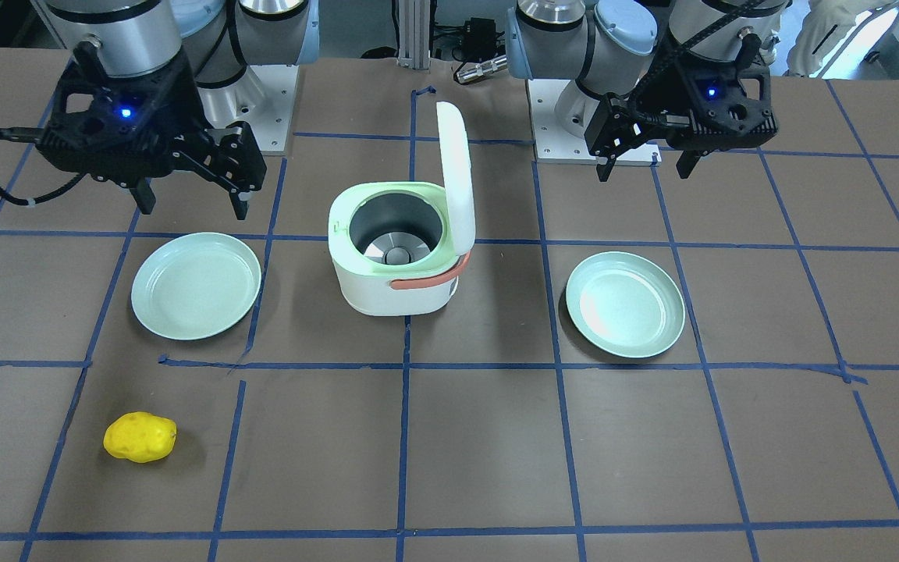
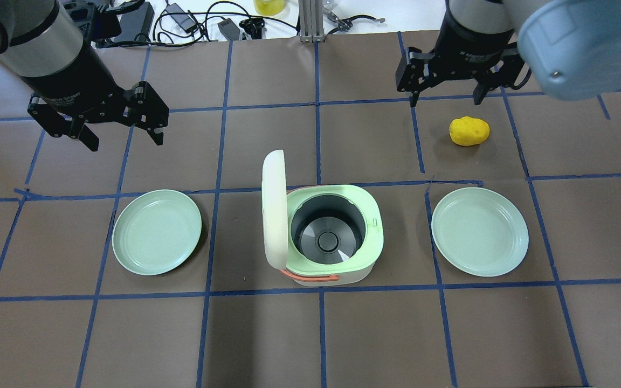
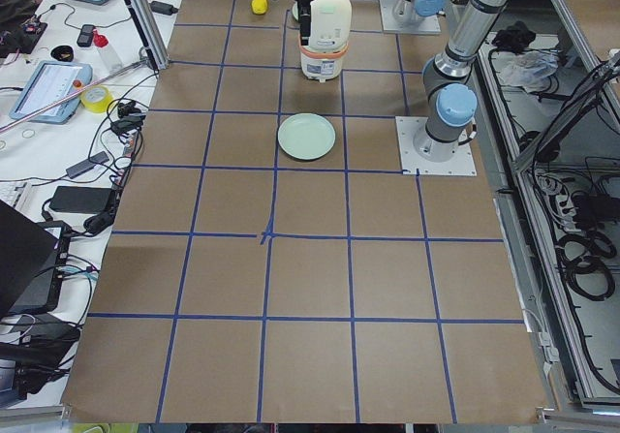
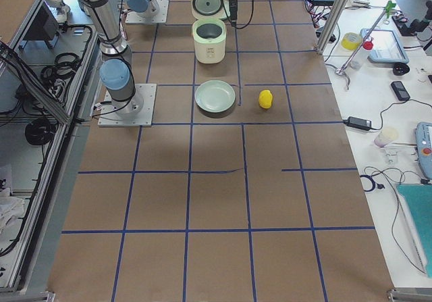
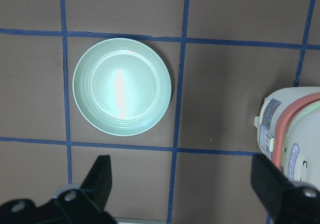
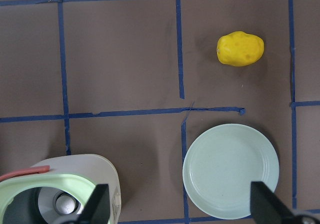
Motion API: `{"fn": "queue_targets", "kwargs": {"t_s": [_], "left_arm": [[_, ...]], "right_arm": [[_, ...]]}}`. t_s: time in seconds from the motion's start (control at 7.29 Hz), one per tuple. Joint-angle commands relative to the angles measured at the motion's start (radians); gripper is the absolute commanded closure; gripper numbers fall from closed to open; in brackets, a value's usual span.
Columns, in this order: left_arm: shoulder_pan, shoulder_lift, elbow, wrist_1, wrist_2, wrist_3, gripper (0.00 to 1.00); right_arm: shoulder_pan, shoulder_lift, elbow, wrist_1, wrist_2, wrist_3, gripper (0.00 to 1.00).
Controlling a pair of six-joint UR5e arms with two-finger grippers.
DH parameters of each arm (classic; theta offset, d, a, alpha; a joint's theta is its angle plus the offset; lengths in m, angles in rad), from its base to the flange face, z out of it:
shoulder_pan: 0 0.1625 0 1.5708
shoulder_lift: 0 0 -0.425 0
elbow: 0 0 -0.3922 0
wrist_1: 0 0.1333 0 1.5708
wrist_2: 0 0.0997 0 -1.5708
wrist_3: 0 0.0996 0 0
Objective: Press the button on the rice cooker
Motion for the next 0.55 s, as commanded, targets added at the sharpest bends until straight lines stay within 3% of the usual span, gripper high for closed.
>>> {"fn": "queue_targets", "kwargs": {"t_s": [0.0,0.41], "left_arm": [[0.0,0.0,0.0,0.0,0.0,0.001,0.0],[0.0,0.0,0.0,0.0,0.0,0.001,0.0]], "right_arm": [[-0.018,0.018,-0.052,0.015,0.004,-0.011,0.0],[-0.021,0.018,-0.054,0.025,0.006,-0.011,0.0]]}}
